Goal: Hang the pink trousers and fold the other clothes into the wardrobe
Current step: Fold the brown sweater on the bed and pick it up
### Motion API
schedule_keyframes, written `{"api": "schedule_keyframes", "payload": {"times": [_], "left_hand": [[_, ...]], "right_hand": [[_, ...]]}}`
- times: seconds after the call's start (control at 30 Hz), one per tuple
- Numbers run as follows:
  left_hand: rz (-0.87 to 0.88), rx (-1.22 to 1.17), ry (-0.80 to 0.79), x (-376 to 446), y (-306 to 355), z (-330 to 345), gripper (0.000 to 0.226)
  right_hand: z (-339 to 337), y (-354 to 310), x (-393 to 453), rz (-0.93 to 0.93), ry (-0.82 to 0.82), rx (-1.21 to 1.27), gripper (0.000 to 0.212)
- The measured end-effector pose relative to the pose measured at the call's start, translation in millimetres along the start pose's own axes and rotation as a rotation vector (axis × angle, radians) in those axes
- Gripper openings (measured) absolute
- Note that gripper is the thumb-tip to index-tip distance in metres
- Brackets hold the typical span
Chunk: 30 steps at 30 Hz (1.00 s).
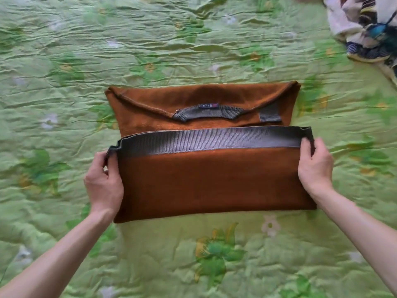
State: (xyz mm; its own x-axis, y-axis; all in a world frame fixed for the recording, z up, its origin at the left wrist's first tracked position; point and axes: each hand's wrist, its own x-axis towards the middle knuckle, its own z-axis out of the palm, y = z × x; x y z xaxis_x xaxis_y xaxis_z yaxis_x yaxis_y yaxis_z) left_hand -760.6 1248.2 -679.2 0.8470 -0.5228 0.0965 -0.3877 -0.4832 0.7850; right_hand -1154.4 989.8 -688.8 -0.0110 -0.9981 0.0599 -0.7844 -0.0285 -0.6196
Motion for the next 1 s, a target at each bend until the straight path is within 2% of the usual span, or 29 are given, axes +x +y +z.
{"api": "schedule_keyframes", "payload": {"times": [0.13,0.23,0.3,0.37,0.43,0.5,0.57,0.63,0.73,0.8,0.9,1.0], "left_hand": [[-0.098,0.057,-0.084,7,-27,13,0.020],[-0.169,0.077,-0.092,9,-27,15,0.028],[-0.178,0.151,-0.084,2,-19,15,0.032],[-0.016,0.309,-0.041,-10,-12,11,0.039],[0.290,0.421,-0.076,-25,-7,5,0.034],[0.596,0.431,-0.277,-40,-12,0,0.033],[0.791,0.483,-0.521,-53,-28,-8,0.043],[0.833,0.583,-0.702,-61,-42,-18,0.061],[0.843,0.679,-0.861,-55,-46,-27,0.085],[0.831,0.687,-0.886,-51,-42,-27,0.087],[0.847,0.699,-0.886,-51,-42,-28,0.090],[0.804,0.683,-0.870,-51,-43,-33,0.092]], "right_hand": [[10,13,5,0.039,-0.115,-0.199,0.030],[12,10,2,0.068,-0.097,-0.261,0.032],[6,7,-2,0.021,-0.088,-0.269,0.037],[-1,9,-10,-0.235,-0.047,-0.337,0.039],[-9,17,-22,-0.596,-0.046,-0.461,0.039],[-15,30,-37,-0.827,-0.163,-0.475,0.045],[-22,52,-51,-0.858,-0.374,-0.455,0.055],[-30,72,-64,-0.787,-0.530,-0.491,0.067],[-37,82,-70,-0.774,-0.590,-0.595,0.088],[-41,77,-66,-0.823,-0.611,-0.638,0.099],[-49,76,-61,-0.896,-0.607,-0.669,0.102],[-51,75,-62,-0.875,-0.574,-0.659,0.103]]}}
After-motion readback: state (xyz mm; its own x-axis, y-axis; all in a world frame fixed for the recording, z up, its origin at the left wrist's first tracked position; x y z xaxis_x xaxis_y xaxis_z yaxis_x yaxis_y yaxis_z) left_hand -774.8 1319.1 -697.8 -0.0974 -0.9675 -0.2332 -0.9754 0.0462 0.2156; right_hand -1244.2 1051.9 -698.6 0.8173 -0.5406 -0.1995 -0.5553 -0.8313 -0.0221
